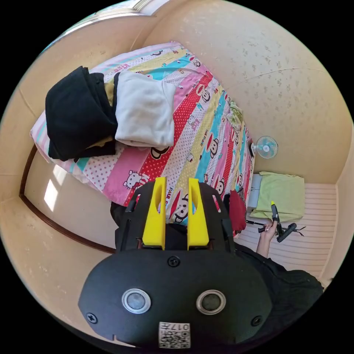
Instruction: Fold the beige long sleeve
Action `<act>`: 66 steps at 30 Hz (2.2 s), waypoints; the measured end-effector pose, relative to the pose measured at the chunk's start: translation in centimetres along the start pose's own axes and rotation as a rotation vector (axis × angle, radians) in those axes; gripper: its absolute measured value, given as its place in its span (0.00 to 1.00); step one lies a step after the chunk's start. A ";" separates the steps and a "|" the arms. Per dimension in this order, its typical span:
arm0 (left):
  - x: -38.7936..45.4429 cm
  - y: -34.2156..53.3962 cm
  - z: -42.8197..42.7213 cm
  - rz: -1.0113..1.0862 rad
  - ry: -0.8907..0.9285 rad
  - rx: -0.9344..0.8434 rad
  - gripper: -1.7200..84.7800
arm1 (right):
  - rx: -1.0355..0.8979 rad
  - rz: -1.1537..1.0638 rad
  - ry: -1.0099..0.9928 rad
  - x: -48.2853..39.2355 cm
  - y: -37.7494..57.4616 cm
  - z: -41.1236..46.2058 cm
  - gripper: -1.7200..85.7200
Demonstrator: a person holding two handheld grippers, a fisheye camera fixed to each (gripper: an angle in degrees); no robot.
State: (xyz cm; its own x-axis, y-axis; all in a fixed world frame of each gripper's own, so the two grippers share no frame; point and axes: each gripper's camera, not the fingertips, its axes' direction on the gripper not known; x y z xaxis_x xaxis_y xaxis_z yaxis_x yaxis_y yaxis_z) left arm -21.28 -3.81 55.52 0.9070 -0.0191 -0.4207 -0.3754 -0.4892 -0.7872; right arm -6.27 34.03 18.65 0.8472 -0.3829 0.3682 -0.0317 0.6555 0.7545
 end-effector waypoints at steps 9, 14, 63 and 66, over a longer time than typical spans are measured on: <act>2.1 -14.6 1.5 0.110 0.111 -0.068 0.20 | -0.167 0.130 -0.178 -11.2 5.3 10.5 0.03; 7.8 -22.6 5.8 0.203 -0.046 -0.028 0.28 | -0.211 0.156 -0.064 -16.2 9.0 12.1 0.03; -19.1 -5.5 -10.5 -0.122 0.012 0.168 0.06 | -0.625 -0.146 -0.259 -23.5 9.6 39.8 0.03; -15.9 -2.9 -14.1 0.112 0.302 0.325 0.04 | -0.588 -0.062 -0.343 -18.2 10.0 37.0 0.03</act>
State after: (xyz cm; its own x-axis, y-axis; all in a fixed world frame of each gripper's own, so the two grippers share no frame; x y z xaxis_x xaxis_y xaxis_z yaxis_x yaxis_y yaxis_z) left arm -31.87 -14.37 70.88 0.8545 -0.3328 -0.3988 -0.4707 -0.1716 -0.8654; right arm -41.64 23.43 39.60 0.6195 -0.5519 0.5583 0.3864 0.8334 0.3951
